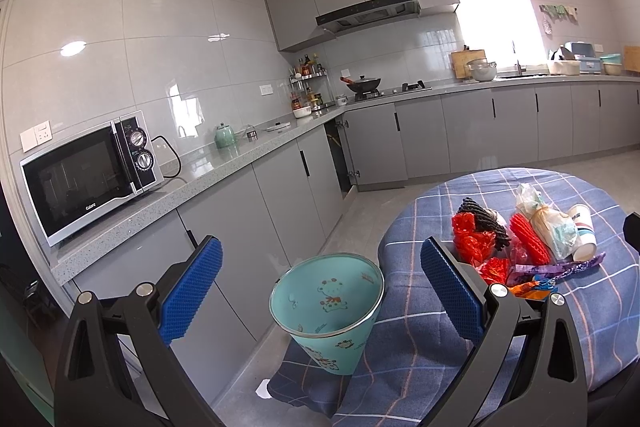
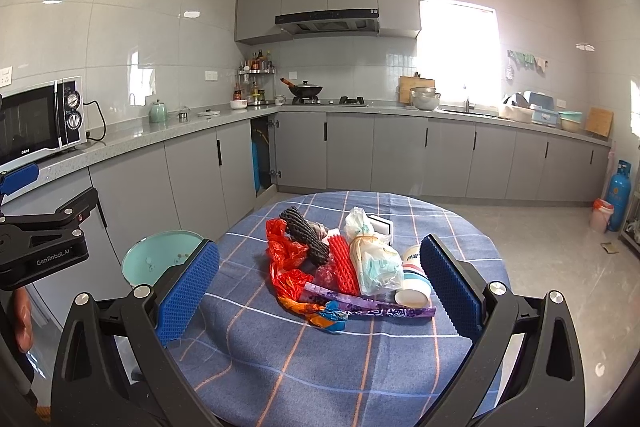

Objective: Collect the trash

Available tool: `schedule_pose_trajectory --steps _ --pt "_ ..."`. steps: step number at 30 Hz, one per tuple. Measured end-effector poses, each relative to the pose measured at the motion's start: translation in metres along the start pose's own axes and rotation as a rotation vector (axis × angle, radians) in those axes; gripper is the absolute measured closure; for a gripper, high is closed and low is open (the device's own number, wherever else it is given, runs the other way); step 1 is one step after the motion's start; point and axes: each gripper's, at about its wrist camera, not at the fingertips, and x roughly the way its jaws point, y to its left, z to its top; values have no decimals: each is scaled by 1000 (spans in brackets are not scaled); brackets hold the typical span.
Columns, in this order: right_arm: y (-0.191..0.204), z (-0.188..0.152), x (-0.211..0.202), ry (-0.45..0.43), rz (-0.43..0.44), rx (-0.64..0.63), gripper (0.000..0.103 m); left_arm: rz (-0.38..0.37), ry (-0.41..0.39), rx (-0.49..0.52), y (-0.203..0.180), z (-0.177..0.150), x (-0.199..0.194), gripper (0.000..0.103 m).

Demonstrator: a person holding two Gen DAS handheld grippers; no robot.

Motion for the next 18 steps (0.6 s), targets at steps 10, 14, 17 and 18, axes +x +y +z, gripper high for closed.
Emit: schedule_pose_trajectory --steps 10,14,17,18 --pt "0 1 -1 2 1 0 4 3 -1 -2 0 -1 1 5" --pt "-1 1 -1 0 -1 -2 4 6 2 -1 -1 -1 3 5" --pt "-2 1 0 -6 -2 -3 4 4 9 5 0 -4 6 5" --pt "-4 1 0 -13 1 1 4 3 11 7 0 -5 8 5"
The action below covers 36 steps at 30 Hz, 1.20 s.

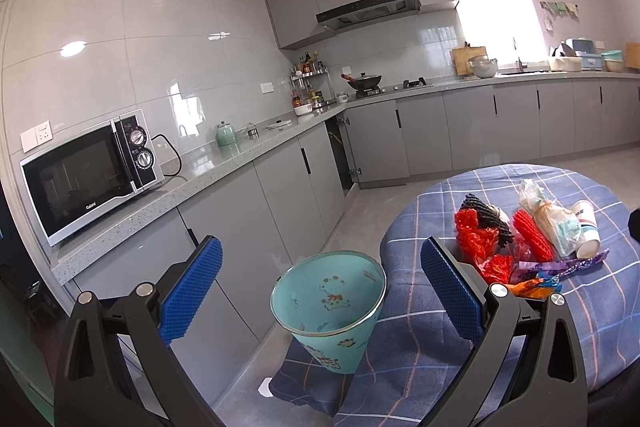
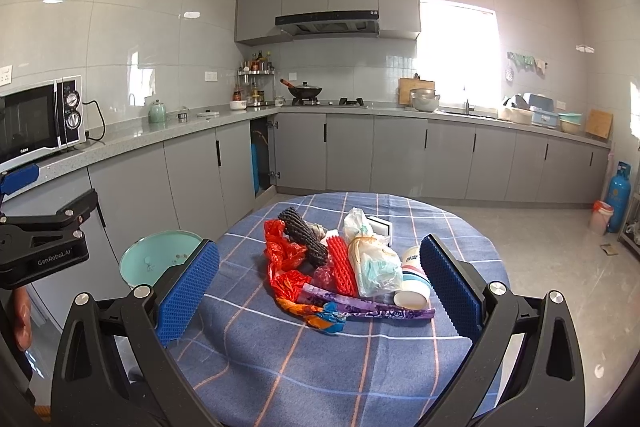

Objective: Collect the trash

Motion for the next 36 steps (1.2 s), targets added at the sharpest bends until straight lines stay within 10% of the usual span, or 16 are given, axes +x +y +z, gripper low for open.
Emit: schedule_pose_trajectory --steps 22,36 --pt "-108 -39 104 101 -249 96 12 -35 134 62 -70 -19 112 5" --pt "-145 -64 177 242 -218 201 27 -58 161 97 -134 -22 159 5"
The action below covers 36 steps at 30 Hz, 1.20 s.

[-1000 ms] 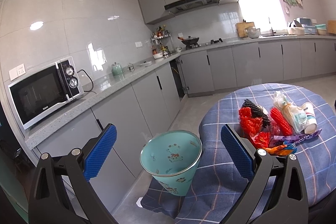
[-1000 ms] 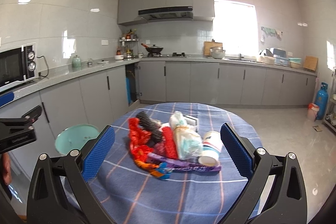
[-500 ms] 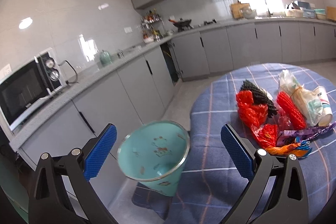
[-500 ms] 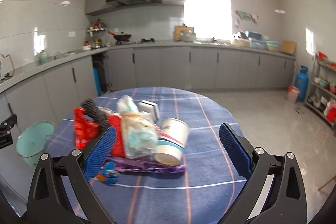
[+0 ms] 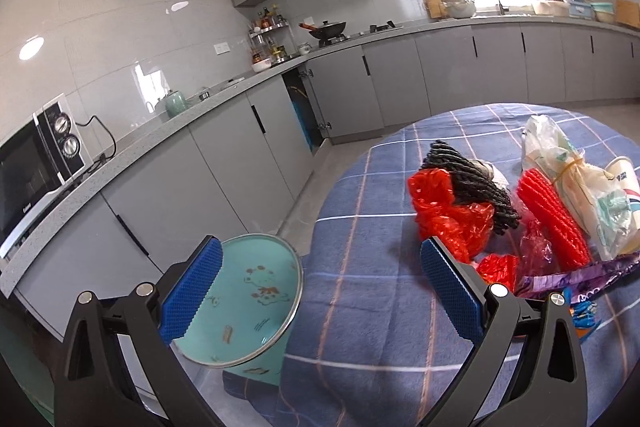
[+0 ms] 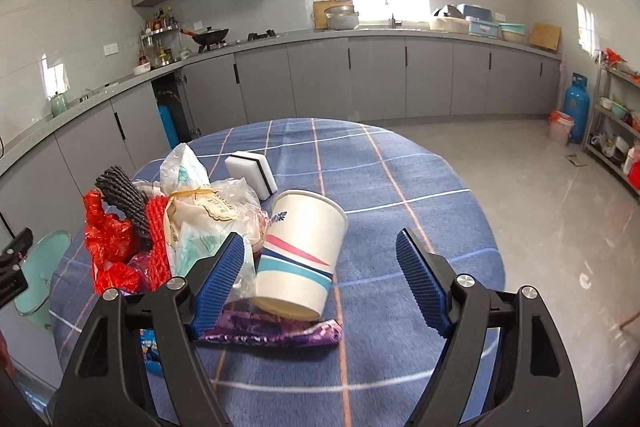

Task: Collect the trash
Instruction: 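Grasp the clear plastic bag with the right gripper while the left gripper grasps the red plastic bag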

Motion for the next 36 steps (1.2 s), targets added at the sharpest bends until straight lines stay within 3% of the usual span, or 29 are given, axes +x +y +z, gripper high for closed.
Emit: schedule_pose_trajectory --steps 7,11,16,17,21,26,28,30,36 --pt "26 11 17 10 77 -58 27 24 16 10 -11 8 25 5" --pt "41 19 32 29 143 -78 35 19 17 5 -11 14 31 5" --pt "67 16 45 67 171 -157 36 23 31 5 -9 12 41 5" --pt "68 14 49 80 169 -164 37 25 36 9 -8 11 45 5" --pt "69 6 66 171 212 -155 61 9 61 -5 -4 7 53 5" --pt "72 7 59 167 261 -156 72 -20 60 -18 -5 11 55 6" --pt "73 7 56 160 267 -157 83 -34 56 -17 -9 15 56 6" --pt "72 7 52 140 263 -148 85 -47 57 -18 -13 17 60 6" --pt "66 11 47 101 263 -119 87 -111 105 -7 -34 18 76 24"
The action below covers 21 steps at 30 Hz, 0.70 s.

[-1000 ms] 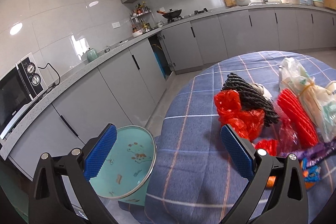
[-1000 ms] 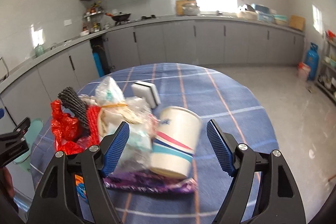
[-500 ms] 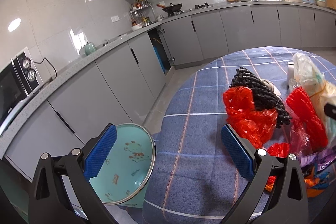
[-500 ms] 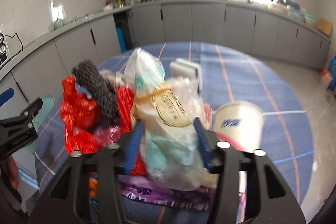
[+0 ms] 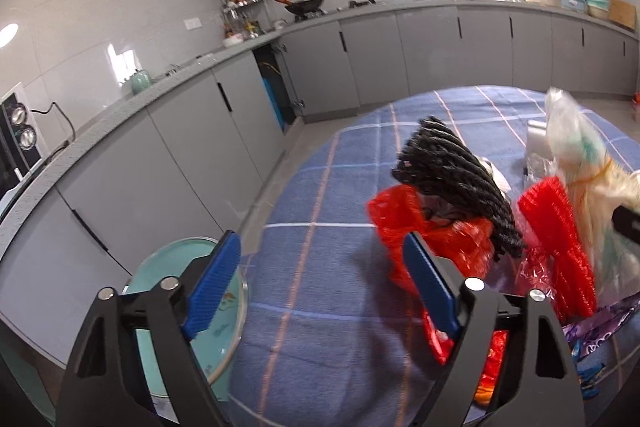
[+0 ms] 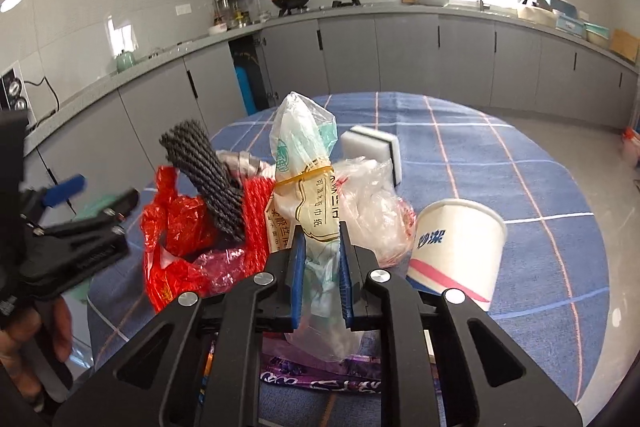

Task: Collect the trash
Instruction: 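Grasp the clear plastic bag with the right gripper while the left gripper grasps the red plastic bag, then carry both bags over the teal bin and open both grippers to drop them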

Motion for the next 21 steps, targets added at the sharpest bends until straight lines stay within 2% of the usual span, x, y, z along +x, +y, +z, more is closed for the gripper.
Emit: schedule_pose_trajectory --steps 9,10,11,12,13,14,21 --pt "3 0 -9 -44 2 -19 87 -80 67 0 -19 -2 24 26" --pt "3 -1 -9 -42 3 -20 87 -92 76 4 -21 -3 27 34" --pt "4 -1 -8 -41 2 -21 87 -96 82 12 -23 -4 30 49" --pt "5 -1 -7 -40 2 -22 87 -106 92 17 -24 -5 33 59" --pt "5 -2 -8 -40 3 -23 87 -133 109 17 -25 -6 35 78" --pt "6 -3 -8 -40 3 -24 87 -148 115 18 -25 -7 36 92" --pt "10 2 -18 -79 -6 -36 88 -119 49 11 -5 -3 13 96"
